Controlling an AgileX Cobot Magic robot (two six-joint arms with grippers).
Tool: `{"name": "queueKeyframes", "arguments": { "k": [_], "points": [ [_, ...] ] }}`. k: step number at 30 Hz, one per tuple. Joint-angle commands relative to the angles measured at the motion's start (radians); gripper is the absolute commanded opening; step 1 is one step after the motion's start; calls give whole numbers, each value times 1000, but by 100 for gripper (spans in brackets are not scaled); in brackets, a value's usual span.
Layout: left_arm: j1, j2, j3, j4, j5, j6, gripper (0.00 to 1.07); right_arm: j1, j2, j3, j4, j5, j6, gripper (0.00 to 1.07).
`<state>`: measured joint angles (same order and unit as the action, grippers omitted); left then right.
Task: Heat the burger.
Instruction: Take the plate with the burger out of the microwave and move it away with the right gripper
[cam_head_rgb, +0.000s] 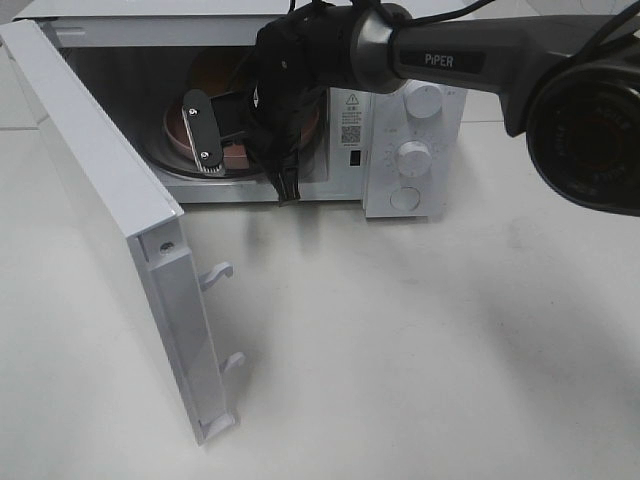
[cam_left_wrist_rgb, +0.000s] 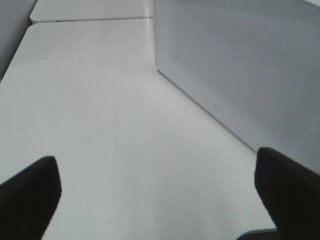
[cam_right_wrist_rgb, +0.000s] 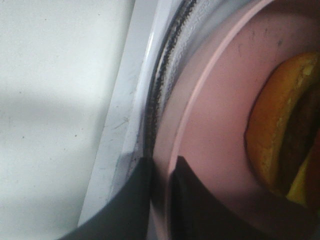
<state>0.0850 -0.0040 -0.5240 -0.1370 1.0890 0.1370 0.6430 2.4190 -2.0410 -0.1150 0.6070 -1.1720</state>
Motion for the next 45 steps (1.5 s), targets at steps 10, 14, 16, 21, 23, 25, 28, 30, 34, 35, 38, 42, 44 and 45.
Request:
{"name": "queueKeyframes", "arguments": {
  "k": [10, 14, 16, 21, 23, 25, 28, 30, 34, 35, 38, 42, 44, 45],
  "points": [
    [-4, -5, 3, -6, -13, -6, 98, 9, -165, 211, 57, -145, -182, 0],
    [-4, -5, 3, -6, -13, -6, 98, 9, -216, 284, 57, -189, -195, 0],
    [-4, -5, 3, -6, -13, -6, 98, 9, -240, 320, 65, -202, -218, 0],
    [-4, -5, 3, -6, -13, -6, 98, 9, -296, 413, 115, -237, -304, 0],
    [-4, -5, 3, -6, -13, -6, 98, 9, -308, 436, 115, -249, -314, 0],
    [-4, -5, 3, -6, -13, -6, 98, 9, -345, 494, 133, -283, -330, 0],
    [-4, -5, 3, -6, -13, -6, 98, 9, -368, 528, 133, -298, -332, 0],
    [-4, -5, 3, -6, -13, -6, 98, 9, -403, 578, 133, -313, -334, 0],
    [-4, -5, 3, -6, -13, -6, 98, 9, -435, 621, 133, -324, -337, 0],
    [-4, -5, 3, -6, -13, -6, 98, 9, -458, 652, 133, -335, -349, 0],
    [-4, -5, 3, -6, -13, -6, 98, 9, -491, 700, 133, -353, -368, 0],
    [-4, -5, 3, -6, -13, -6, 98, 9, -531, 749, 133, -358, -368, 0],
    [-4, -5, 3, -6, -13, -6, 98, 10, -584, 814, 133, -384, -368, 0],
    [-4, -5, 3, -6, -13, -6, 98, 10, -584, 814, 133, -384, -368, 0]
  ]
}}
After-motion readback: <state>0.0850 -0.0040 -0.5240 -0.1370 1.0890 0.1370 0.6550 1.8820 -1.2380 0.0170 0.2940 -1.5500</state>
